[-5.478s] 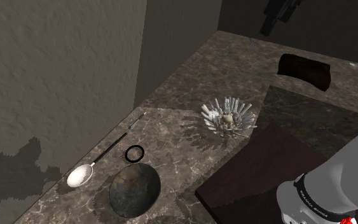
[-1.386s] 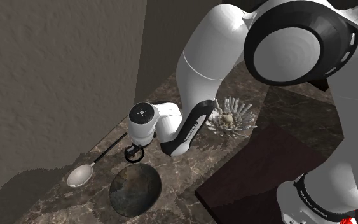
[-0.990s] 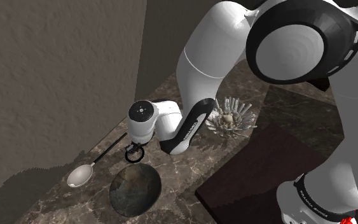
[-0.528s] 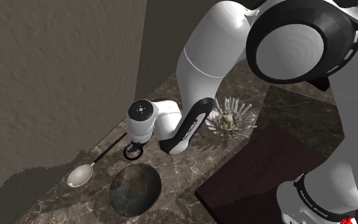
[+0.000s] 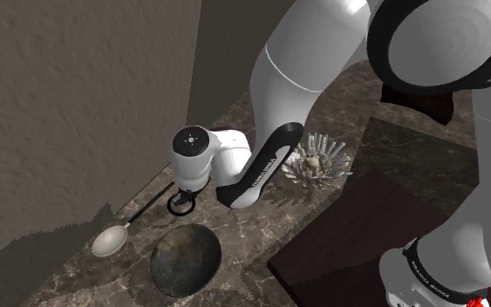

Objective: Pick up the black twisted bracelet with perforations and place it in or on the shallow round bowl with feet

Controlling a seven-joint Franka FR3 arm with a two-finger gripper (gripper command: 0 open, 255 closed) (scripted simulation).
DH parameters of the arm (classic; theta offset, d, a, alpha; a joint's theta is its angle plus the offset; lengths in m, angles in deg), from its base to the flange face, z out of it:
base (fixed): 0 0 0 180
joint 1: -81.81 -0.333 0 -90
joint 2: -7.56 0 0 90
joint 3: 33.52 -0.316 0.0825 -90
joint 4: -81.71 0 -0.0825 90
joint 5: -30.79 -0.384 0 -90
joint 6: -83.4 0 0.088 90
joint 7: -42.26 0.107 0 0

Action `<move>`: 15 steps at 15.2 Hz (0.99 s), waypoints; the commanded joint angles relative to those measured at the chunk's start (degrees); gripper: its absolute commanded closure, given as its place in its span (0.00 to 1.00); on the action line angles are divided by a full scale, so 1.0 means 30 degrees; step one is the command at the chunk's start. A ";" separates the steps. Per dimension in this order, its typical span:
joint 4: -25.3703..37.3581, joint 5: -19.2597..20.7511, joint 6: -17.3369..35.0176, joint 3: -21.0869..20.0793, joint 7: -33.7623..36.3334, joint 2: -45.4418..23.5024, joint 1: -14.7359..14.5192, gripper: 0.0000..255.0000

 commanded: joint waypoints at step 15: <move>-0.1638 -0.2695 -0.2173 -0.2701 -0.2223 0.3582 0.1809 1.00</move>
